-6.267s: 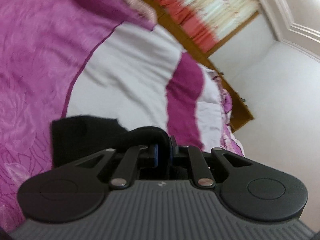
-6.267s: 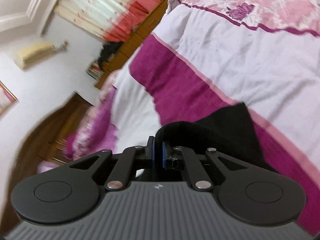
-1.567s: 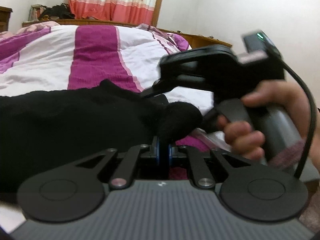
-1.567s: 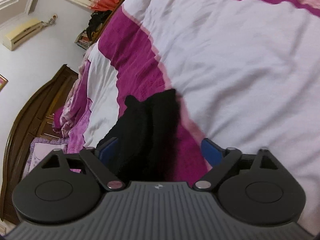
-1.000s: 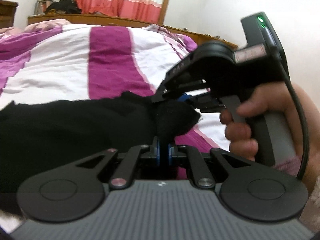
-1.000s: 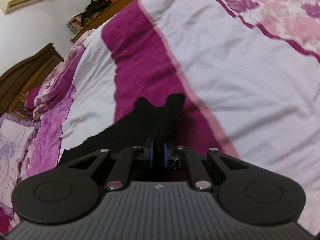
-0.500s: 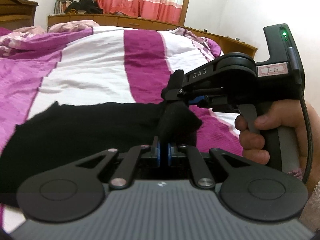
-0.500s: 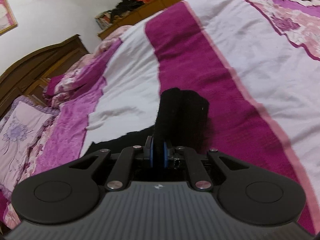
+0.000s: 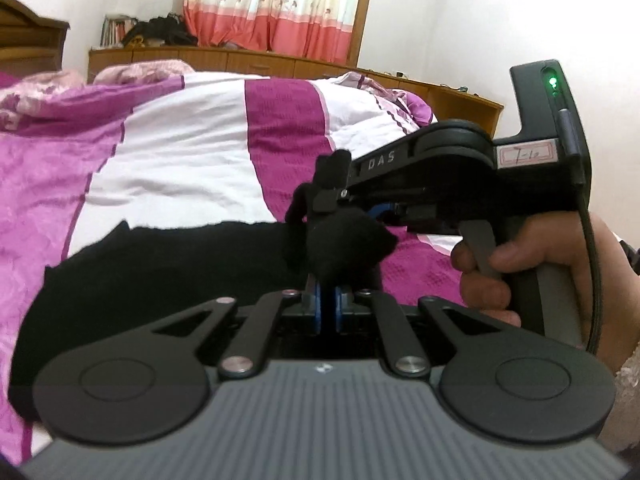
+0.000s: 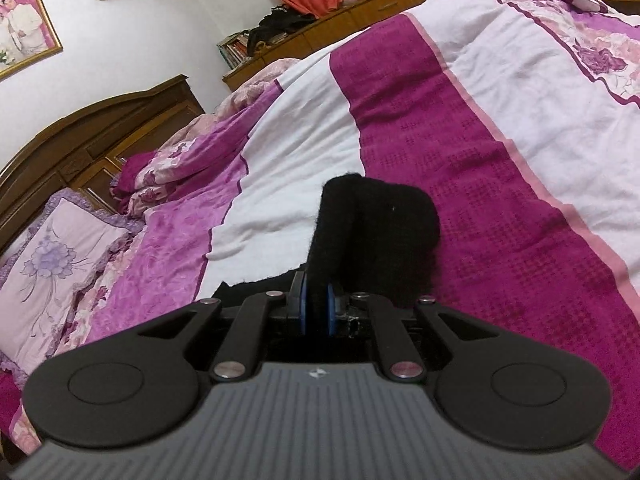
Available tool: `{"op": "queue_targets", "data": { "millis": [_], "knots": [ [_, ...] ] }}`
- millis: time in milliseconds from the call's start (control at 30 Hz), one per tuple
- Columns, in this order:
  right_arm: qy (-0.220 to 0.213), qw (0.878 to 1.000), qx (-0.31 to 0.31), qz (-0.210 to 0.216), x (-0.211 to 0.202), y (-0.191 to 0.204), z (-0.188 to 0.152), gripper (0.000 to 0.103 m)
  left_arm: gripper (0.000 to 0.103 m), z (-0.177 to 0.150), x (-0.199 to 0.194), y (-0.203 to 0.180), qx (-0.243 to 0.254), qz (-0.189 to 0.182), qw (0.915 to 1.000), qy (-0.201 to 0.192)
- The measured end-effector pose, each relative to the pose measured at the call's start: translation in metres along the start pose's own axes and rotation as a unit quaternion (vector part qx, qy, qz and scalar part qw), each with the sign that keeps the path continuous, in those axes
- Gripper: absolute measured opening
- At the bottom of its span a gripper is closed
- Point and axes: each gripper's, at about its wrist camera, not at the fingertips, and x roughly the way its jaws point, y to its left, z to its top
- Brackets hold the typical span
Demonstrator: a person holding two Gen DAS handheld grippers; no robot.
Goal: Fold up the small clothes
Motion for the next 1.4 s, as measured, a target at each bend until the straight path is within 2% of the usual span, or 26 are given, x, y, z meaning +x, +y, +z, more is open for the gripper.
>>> {"op": "queue_targets", "data": {
  "millis": [133, 233, 367, 433, 600, 700, 867, 1100, 1267, 1400],
  "knots": [
    [0.002, 1.000, -0.009, 0.003, -0.003, 0.005, -0.001, 0.010, 0.008, 0.002, -0.003, 0.004, -0.009, -0.004, 0.9999, 0.003],
    [0.001, 0.999, -0.032, -0.022, -0.005, 0.017, -0.002, 0.010, 0.008, 0.006, -0.007, 0.009, -0.008, -0.005, 0.9999, -0.007],
    [-0.011, 0.996, -0.068, -0.054, -0.007, 0.038, -0.002, 0.010, 0.008, 0.009, -0.008, 0.021, -0.035, -0.007, 0.9994, -0.002],
    [-0.011, 0.996, -0.071, -0.057, -0.007, 0.044, 0.000, 0.010, 0.008, 0.010, -0.009, 0.024, -0.034, -0.003, 0.9994, -0.003],
    [0.000, 0.994, -0.088, -0.071, 0.004, 0.062, 0.003, 0.010, 0.008, 0.010, -0.009, 0.038, -0.042, -0.007, 0.9991, -0.010],
    [0.004, 0.992, -0.104, -0.078, 0.011, 0.071, 0.007, 0.010, 0.008, 0.008, -0.010, 0.050, -0.068, -0.016, 0.9975, -0.010],
    [0.014, 0.987, -0.133, -0.089, 0.023, 0.089, 0.006, 0.010, 0.008, 0.000, -0.017, 0.055, -0.062, -0.015, 0.9975, -0.029],
    [0.049, 0.979, -0.170, -0.098, 0.046, 0.116, 0.001, 0.010, 0.008, -0.012, -0.014, 0.079, -0.097, -0.035, 0.9946, -0.010],
    [0.076, 0.974, -0.183, -0.109, 0.063, 0.133, -0.003, 0.010, 0.007, -0.010, -0.024, 0.088, -0.102, -0.021, 0.9944, -0.021],
    [0.083, 0.978, -0.156, -0.109, 0.072, 0.137, -0.002, 0.010, 0.007, -0.006, -0.032, 0.092, -0.088, -0.002, 0.9952, -0.042]
  ]
}}
